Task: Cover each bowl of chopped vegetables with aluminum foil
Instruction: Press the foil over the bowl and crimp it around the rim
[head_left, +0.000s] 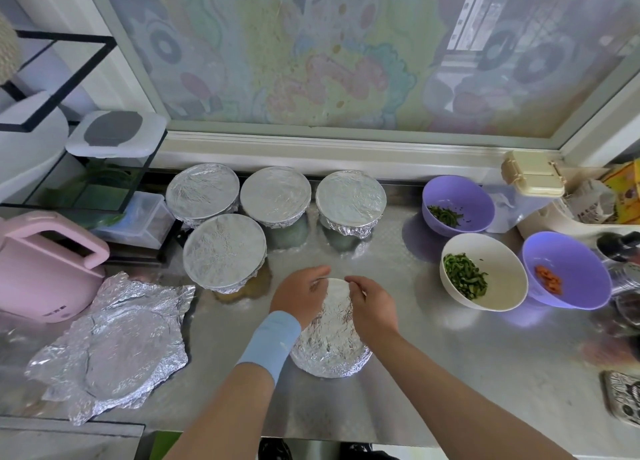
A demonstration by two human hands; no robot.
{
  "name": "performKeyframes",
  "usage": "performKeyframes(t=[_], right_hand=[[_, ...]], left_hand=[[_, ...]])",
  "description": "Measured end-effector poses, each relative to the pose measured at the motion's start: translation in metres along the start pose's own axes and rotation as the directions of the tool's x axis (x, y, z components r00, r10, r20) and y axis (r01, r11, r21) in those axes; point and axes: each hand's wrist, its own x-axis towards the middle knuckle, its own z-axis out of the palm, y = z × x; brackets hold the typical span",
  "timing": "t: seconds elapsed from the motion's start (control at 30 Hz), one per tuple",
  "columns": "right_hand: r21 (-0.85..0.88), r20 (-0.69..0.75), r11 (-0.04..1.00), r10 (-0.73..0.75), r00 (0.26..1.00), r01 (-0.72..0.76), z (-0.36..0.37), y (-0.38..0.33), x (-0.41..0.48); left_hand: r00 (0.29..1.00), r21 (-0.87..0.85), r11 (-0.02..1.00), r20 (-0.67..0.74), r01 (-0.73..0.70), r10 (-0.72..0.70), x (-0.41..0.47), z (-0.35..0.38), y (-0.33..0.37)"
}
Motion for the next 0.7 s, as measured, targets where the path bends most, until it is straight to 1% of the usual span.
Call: performKeyframes(t=[0.03, 0.07, 0.17, 0.3, 0.43, 0.5, 0.57, 0.67, 0.7], right_hand=[[0.041, 0.002, 0.999, 0.032, 0.999, -0.032, 0.0, -0.001, 0.002], [0.083, -0.001, 0.994, 0.065, 0.998, -0.065, 0.0, -0.001, 0.003], [0.217, -0.024, 0.964, 0.16, 0.987, -0.151, 0.0, 0.001, 0.006], [0.293, -0.036, 0.937, 0.209, 0.977, -0.189, 0.001, 0.003, 0.004], [0.323, -0.001, 0.926, 0.207, 0.978, -0.196, -0.001, 0.001, 0.004], [0.319, 0.018, 0.929, 0.193, 0.981, -0.189, -0.001, 0.0, 0.006], [0.303, 0.044, 0.936, 0.172, 0.984, -0.178, -0.002, -0.001, 0.009], [0.278, 0.075, 0.948, 0.142, 0.987, -0.158, -0.002, 0.0, 0.012], [0.272, 0.082, 0.951, 0.129, 0.988, -0.146, -0.002, 0.0, 0.013]], left_hand=[[1.0, 0.041, 0.999, 0.022, -0.01, 0.009, 0.004, 0.003, -0.001], [1.0, 0.039, 0.999, 0.018, 0.007, -0.008, 0.005, 0.006, -0.003], [0.996, -0.091, 0.993, -0.046, 0.078, -0.082, 0.006, 0.008, -0.011], [0.992, -0.177, 0.978, -0.041, 0.113, -0.122, 0.008, 0.007, -0.01], [0.987, -0.181, 0.971, -0.015, 0.157, -0.162, 0.012, 0.007, -0.008], [0.982, -0.129, 0.974, 0.005, 0.187, -0.188, 0.017, 0.004, -0.007], [0.986, -0.108, 0.98, 0.019, 0.166, -0.165, 0.025, 0.002, -0.005], [0.992, -0.111, 0.99, 0.099, 0.089, -0.078, 0.029, 0.004, 0.001], [0.991, -0.11, 0.99, 0.11, 0.083, -0.071, 0.029, 0.006, 0.001]])
